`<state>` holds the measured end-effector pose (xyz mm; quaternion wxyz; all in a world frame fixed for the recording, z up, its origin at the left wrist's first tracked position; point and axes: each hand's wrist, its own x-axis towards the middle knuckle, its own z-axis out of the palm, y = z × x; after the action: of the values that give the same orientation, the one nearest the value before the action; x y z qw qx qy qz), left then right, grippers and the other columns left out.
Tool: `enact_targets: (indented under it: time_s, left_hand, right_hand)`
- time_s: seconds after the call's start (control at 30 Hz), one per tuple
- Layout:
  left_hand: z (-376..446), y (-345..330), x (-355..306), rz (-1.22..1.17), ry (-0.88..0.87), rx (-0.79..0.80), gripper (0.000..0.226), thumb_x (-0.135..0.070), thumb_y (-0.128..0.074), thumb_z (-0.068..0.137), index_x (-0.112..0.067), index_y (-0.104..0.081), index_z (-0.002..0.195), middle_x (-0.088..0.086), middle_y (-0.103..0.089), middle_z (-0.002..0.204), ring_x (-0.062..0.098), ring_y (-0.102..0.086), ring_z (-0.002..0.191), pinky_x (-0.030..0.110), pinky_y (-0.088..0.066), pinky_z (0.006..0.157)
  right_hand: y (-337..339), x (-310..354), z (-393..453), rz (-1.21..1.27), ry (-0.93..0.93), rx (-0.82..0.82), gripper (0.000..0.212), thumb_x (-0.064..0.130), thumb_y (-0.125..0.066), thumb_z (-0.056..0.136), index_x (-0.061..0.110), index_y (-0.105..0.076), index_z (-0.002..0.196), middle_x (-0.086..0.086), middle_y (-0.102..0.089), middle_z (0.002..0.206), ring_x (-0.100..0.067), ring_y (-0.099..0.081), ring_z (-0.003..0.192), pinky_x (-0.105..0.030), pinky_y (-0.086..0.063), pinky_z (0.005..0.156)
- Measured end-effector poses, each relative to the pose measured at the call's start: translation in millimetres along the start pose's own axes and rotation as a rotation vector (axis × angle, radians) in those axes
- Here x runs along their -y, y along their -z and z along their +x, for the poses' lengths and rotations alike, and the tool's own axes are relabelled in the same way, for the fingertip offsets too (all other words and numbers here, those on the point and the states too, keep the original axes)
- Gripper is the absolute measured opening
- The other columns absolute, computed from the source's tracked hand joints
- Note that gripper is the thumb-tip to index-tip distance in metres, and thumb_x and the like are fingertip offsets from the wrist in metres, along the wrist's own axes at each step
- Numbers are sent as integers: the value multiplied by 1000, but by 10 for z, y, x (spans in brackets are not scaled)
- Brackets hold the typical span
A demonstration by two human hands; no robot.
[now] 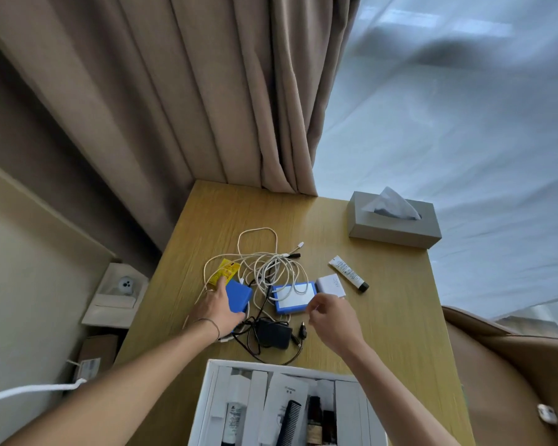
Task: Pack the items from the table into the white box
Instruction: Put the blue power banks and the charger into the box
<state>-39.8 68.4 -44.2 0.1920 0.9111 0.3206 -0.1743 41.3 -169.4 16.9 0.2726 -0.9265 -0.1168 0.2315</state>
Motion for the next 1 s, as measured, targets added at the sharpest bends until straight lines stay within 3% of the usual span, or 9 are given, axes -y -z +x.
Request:
enact_targets:
  time_s: [0.13,0.2,0.37,0.5,0.6,0.67,0.77,0.9,1.0]
  left_hand:
    - [9,-101,45,34,-29,-65,116,-53,-76,75,-33,7,154,-3,-52,76,10,-52,53,24,-34,39]
    - [27,-110,85,34,-54,-73,113,-53,-75,75,-34,3,153,-5,-51,74,10,-52,53,24,-33,39]
    - [-20,-2,124,-107,-61,-63,77,-52,-72,72,-33,-23,128,-7,-53,72,13,-52,50,25,-32,39]
    - [-116,201,128,-309,-38,-66,63,-47,-73,75,-35,-23,112,-1,-59,75,19,-57,54,28,-39,44]
    - [-223,383,102,-446,-3,-50,59,-45,-74,78,-33,-30,116,1,-60,72,22,-60,54,31,-42,45]
    - [-311,497,67,-595,25,5,59,-47,-74,75,-35,-35,117,6,-63,78,30,-67,66,43,-54,60]
    - [-476,651,20,-813,53,72,75,-59,-68,57,-36,-39,122,10,-68,88,35,-71,79,57,-57,77]
    - [-655,747,-10,-889,78,98,80,-62,-66,51,-38,-41,122,10,-70,92,32,-74,80,55,-59,76]
    - [-745,736,29,-917,110,101,66,-53,-71,66,-37,-40,122,11,-69,91,30,-73,78,52,-59,73]
  right_hand:
    - [-11,-87,81,-46,-8,-23,21,15,-54,91,27,-71,89,10,-69,79,-9,-64,71,-32,-55,60]
    - [-23,-118,130,-101,-2,-49,20,16,-54,91,26,-72,90,11,-66,81,-8,-62,71,-27,-50,56]
    - [-49,-170,317,-296,62,-66,17,19,-56,92,22,-72,95,3,-70,95,-18,-63,84,-37,-57,71]
    - [-121,-192,451,-395,199,6,19,17,-63,89,27,-71,103,5,-66,114,-19,-61,104,-35,-56,78]
    - [-216,-179,520,-440,332,14,27,13,-65,86,27,-68,109,4,-66,118,-21,-58,109,-32,-51,77]
    - [-277,-162,559,-490,406,4,36,11,-66,84,25,-67,117,3,-65,120,-22,-56,109,-30,-48,78]
    - [-351,-159,631,-599,471,23,49,13,-66,82,20,-59,130,-1,-59,133,-25,-51,117,-36,-47,94]
    - [-409,-177,725,-724,464,31,70,23,-71,80,17,-41,142,-5,-56,137,-29,-46,125,-41,-40,103]
    - [-463,-229,775,-767,458,53,91,25,-71,82,18,-18,156,-9,-50,149,-35,-38,139,-46,-30,116]
